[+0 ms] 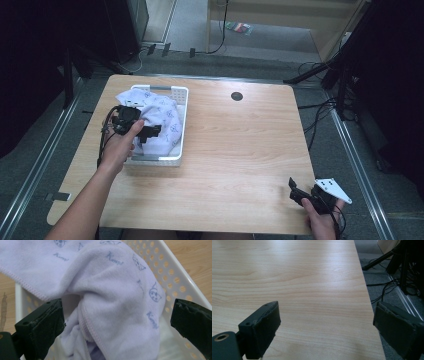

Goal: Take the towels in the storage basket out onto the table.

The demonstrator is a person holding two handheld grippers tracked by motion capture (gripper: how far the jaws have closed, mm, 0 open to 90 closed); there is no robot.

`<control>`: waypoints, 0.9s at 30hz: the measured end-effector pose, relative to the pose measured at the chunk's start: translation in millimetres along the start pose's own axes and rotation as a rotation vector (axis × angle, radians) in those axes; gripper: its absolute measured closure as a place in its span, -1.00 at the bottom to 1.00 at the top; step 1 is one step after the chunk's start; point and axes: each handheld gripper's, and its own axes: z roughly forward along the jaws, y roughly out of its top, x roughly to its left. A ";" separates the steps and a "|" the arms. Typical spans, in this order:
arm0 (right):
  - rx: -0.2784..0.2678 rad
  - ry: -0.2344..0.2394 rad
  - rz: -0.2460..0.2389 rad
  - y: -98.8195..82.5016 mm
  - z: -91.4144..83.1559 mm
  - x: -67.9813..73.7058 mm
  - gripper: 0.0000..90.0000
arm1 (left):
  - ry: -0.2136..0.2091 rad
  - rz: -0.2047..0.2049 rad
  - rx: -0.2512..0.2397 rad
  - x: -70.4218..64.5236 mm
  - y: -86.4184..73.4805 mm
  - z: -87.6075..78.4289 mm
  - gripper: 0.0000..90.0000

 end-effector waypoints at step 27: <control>0.008 0.019 0.003 0.2 0.7 -1.3 -0.84 | 0.072 0.042 0.283 -23.4 20.0 94.8 -1.00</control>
